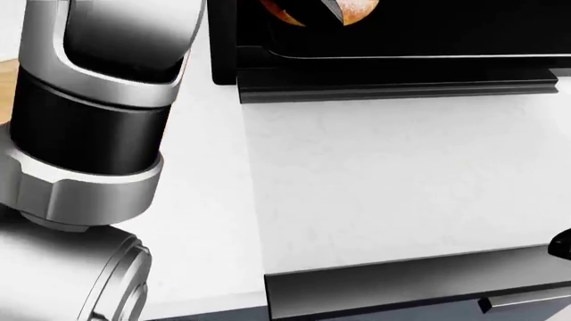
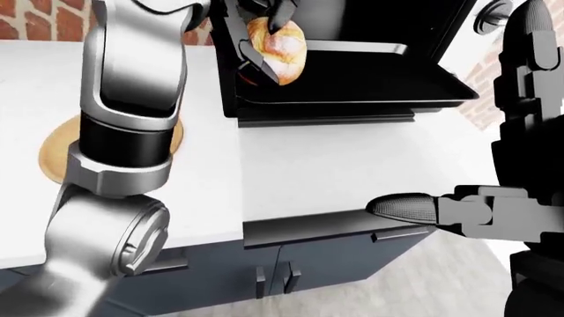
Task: Place the scone on the tray of the toaster oven.
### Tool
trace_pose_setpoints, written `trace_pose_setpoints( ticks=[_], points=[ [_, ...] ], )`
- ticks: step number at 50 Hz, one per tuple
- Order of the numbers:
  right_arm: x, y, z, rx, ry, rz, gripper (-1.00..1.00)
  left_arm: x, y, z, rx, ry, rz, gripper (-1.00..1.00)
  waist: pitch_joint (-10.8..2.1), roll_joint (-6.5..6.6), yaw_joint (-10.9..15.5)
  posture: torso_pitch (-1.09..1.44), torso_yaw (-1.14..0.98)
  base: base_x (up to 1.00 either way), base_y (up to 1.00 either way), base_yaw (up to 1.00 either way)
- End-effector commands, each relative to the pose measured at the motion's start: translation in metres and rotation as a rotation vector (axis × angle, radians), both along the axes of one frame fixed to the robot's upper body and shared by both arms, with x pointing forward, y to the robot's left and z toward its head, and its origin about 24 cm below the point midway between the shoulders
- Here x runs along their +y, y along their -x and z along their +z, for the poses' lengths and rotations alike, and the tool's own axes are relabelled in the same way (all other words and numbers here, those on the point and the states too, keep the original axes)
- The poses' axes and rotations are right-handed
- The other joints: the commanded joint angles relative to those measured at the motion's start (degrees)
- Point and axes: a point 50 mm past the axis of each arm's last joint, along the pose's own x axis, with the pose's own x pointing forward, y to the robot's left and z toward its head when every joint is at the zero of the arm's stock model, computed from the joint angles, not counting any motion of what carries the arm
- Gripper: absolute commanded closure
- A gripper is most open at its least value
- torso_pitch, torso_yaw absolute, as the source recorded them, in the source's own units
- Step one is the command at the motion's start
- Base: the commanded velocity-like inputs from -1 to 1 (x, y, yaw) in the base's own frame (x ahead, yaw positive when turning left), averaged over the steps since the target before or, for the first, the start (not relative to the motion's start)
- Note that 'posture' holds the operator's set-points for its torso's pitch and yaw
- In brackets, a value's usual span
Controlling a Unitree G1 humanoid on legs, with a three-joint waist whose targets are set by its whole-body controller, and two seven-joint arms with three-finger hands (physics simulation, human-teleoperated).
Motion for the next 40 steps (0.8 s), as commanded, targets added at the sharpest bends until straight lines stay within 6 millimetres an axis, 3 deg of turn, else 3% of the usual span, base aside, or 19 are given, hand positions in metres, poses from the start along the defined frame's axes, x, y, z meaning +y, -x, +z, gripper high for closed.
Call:
trace_pose_setpoints(
  ticks=[1, 15, 27, 40],
  points=[
    [0.0, 0.003, 0.007, -0.054, 0.012, -0.004, -1.0, -0.004, 0.012, 0.019, -0.091, 0.017, -0.022, 1.0, -1.34, -0.28, -0.01, 0.0, 0.0, 0.0, 0.0, 0.0],
    [-0.001, 0.004, 0.008, -0.055, 0.012, -0.007, -1.0, -0.016, 0.012, 0.02, -0.073, 0.013, -0.048, 1.0, -1.44, -0.31, -0.13, 0.0, 0.0, 0.0, 0.0, 0.0],
    [-0.001, 0.004, 0.007, -0.056, 0.012, -0.012, -1.0, -0.017, -0.009, 0.006, -0.053, -0.005, -0.033, 1.0, -1.62, -0.39, -0.13, 0.0, 0.0, 0.0, 0.0, 0.0],
    [-0.002, 0.004, 0.007, -0.056, 0.013, -0.012, -1.0, -0.019, -0.015, 0.001, -0.042, -0.008, -0.036, 1.0, -1.66, -0.43, -0.17, 0.0, 0.0, 0.0, 0.0, 0.0]
  ],
)
